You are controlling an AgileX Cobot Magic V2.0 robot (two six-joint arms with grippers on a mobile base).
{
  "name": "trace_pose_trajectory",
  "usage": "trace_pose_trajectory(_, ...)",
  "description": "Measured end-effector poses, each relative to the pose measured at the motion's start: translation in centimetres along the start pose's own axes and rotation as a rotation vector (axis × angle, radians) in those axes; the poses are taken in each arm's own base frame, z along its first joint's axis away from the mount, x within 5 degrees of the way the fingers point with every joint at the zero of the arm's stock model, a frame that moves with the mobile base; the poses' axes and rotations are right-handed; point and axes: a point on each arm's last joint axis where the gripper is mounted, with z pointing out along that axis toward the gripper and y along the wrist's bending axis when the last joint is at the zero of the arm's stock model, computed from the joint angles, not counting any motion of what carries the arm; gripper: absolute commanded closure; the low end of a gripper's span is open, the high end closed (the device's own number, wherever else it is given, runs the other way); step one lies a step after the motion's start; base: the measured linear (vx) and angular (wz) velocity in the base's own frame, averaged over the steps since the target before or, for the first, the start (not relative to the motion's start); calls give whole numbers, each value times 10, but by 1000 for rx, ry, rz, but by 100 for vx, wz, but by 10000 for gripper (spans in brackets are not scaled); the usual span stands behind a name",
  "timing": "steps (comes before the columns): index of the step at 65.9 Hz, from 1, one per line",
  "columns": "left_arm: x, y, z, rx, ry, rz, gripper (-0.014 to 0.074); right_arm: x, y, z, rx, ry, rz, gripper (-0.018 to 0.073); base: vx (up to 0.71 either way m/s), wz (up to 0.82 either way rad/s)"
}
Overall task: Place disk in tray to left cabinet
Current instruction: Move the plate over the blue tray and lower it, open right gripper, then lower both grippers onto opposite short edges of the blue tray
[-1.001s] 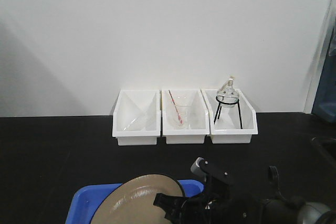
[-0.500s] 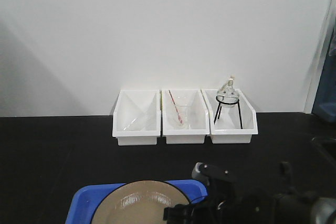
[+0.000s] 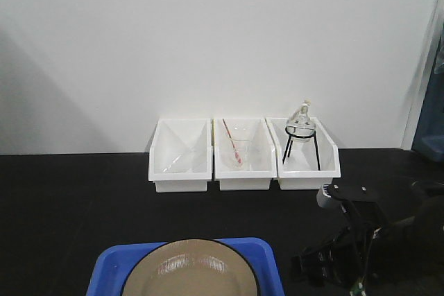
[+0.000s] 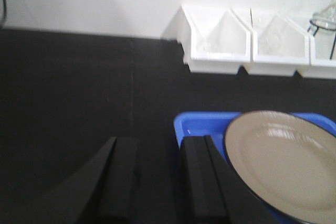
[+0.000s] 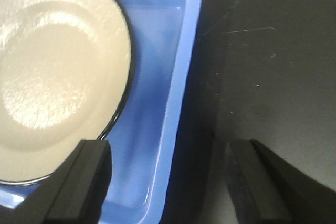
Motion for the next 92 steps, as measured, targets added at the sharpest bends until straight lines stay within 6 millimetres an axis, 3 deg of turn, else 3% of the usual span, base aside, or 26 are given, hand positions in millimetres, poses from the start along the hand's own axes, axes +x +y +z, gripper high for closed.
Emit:
trace_pose_trajectory(21, -21, -7, 51, 58, 289, -49, 252, 2, 0, 0, -5, 22, -26, 55, 0, 0)
trace_pose_trajectory(35, -26, -9, 106, 108, 388, -59, 252, -2, -1, 7, -3, 19, -17, 55, 0, 0)
trace_pose_trajectory(69, 5, -25, 228, 203, 580, -6, 251, -20, -11, 69, -23, 171, 49, 55, 0, 0)
trace_pose_trajectory(78, 19, -27, 249, 215, 646, -26, 251, -25, -13, 83, -32, 208, 54, 55, 0, 0)
trace_pose_trajectory(92, 41, -24, 264, 204, 715, -48, 251, -23, -17, 99, -29, 237, 63, 55, 0, 0)
